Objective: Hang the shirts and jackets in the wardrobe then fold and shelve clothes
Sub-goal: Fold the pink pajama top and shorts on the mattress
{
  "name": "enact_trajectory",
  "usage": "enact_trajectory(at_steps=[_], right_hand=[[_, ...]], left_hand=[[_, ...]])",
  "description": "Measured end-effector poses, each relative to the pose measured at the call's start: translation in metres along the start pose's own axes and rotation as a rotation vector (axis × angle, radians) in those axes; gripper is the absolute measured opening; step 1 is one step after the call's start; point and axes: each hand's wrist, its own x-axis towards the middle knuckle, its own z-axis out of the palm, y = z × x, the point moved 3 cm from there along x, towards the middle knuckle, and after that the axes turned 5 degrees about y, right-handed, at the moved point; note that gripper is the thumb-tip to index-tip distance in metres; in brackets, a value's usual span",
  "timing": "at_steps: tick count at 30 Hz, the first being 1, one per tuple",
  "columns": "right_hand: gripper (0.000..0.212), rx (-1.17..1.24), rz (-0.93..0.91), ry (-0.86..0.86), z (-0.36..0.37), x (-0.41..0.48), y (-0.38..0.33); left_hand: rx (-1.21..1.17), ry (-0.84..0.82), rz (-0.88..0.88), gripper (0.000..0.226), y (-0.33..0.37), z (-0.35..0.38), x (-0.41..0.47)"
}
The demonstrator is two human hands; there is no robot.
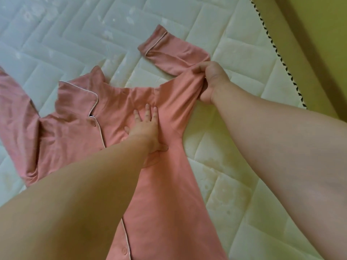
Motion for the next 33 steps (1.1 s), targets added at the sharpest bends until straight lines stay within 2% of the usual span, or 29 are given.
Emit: enact_trajectory(at_steps=[4, 7, 10, 12, 13, 15, 17, 18, 20, 21, 23, 25, 27, 29, 30, 31, 33], right_hand=[[0.012, 0.164, -0.059, 0.069, -0.017, -0.001, -0.023], [0.006, 0.299, -0.091, 0.072, -0.022, -0.007, -0.042], [0.017, 0.363, -0.069, 0.083, -0.024, -0.024, -0.052], [0.011, 0.417, -0.076, 0.116, -0.028, -0.038, -0.058], [0.009, 0.439, -0.078, 0.131, -0.032, -0.046, -0.06], [0.019, 0.488, -0.092, 0.174, -0.045, -0.057, -0.063], [0.04, 0.594, -0.122, 0.204, -0.061, -0.063, -0.064], [0.042, 0.648, -0.141, 0.21, -0.069, -0.066, -0.063], [0.028, 0.699, -0.199, 0.248, -0.082, -0.069, -0.063], [0.029, 0.664, -0.252, 0.275, -0.086, -0.069, -0.062], [0.055, 0.487, -0.435, 0.331, -0.09, -0.069, -0.058], [0.071, 0.116, -0.692, 0.382, -0.088, -0.07, -0.051], [0.074, -0.327, -0.803, 0.436, -0.088, -0.059, -0.038], [0.075, -0.625, -0.699, 0.479, -0.1, -0.041, -0.024], [0.076, -0.673, -0.645, 0.501, -0.107, -0.034, -0.017], [0.077, -0.654, -0.612, 0.537, -0.114, -0.03, -0.011], [0.067, -0.428, -0.538, 0.683, -0.131, -0.026, 0.0]], left_hand=[[0.019, 0.0, -0.004, 0.145, 0.001, 0.005, 0.003], [0.04, -0.007, -0.032, 0.147, 0.005, 0.001, 0.006], [0.117, -0.044, -0.078, 0.151, 0.012, -0.007, 0.005], [0.156, -0.076, -0.113, 0.152, 0.021, -0.017, 0.008], [0.164, -0.091, -0.141, 0.15, 0.028, -0.024, 0.011], [0.218, -0.108, -0.153, 0.133, 0.046, -0.042, 0.014], [0.277, -0.062, -0.119, 0.115, 0.063, -0.057, 0.016], [0.255, -0.02, -0.102, 0.12, 0.068, -0.06, 0.017], [0.213, 0.086, -0.003, 0.136, 0.076, -0.064, 0.019], [0.209, 0.133, 0.076, 0.138, 0.081, -0.064, 0.018], [0.217, 0.156, 0.175, 0.14, 0.089, -0.06, 0.021], [0.211, 0.143, 0.158, 0.143, 0.089, -0.055, 0.027], [0.217, 0.119, 0.125, 0.147, 0.085, -0.048, 0.034], [0.216, 0.08, 0.11, 0.151, 0.077, -0.041, 0.039], [0.181, 0.073, 0.097, 0.153, 0.073, -0.037, 0.041], [0.143, 0.074, 0.084, 0.155, 0.07, -0.035, 0.042], [0.118, 0.084, 0.082, 0.159, 0.067, -0.03, 0.043]])
